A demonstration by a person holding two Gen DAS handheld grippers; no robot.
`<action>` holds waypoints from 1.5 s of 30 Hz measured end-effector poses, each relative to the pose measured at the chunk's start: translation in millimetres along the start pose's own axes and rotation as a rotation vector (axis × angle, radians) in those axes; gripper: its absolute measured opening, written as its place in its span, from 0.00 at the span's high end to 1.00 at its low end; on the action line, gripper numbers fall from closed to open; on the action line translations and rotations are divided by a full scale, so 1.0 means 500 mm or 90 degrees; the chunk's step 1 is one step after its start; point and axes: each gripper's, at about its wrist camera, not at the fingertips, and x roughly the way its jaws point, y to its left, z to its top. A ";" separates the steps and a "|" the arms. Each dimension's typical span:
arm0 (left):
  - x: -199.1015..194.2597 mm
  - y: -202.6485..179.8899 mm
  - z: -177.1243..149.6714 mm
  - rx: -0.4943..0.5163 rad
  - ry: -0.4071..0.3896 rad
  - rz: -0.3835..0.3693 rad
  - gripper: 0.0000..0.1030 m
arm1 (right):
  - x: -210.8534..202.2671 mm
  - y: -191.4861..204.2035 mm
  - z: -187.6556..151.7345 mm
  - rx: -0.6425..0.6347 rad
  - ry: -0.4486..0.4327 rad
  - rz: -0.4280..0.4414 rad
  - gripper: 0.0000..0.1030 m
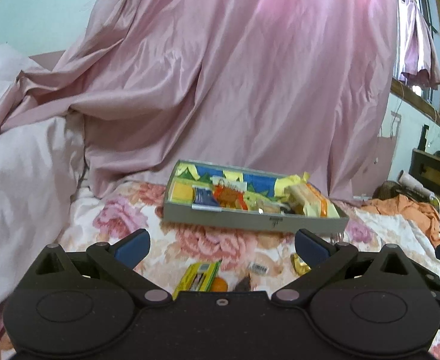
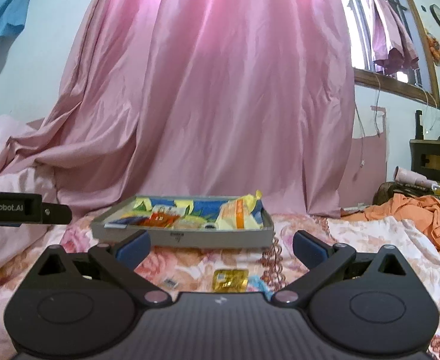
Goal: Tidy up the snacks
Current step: 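Lift both grippers out of the tray and return over the snacks, then lower the right gripper onto the round rice cake bag while the left gripper approaches the dried fish snack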
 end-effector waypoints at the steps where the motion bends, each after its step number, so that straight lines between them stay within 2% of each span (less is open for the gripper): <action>1: -0.002 0.003 -0.006 0.002 0.006 0.000 0.01 | -0.004 0.003 -0.004 -0.004 0.006 0.002 0.00; 9: 0.004 0.024 -0.053 0.018 0.053 0.006 0.01 | -0.014 0.015 -0.034 -0.007 0.068 0.009 0.00; 21: 0.040 0.036 -0.115 0.040 0.132 0.015 0.01 | 0.017 0.019 -0.077 -0.005 0.155 0.012 0.00; 33: 0.074 0.051 -0.137 0.043 0.191 0.020 0.01 | 0.057 0.030 -0.110 -0.012 0.227 0.022 0.00; 45: 0.118 0.061 -0.153 0.052 0.227 0.020 0.01 | 0.101 0.032 -0.135 -0.008 0.266 0.021 0.00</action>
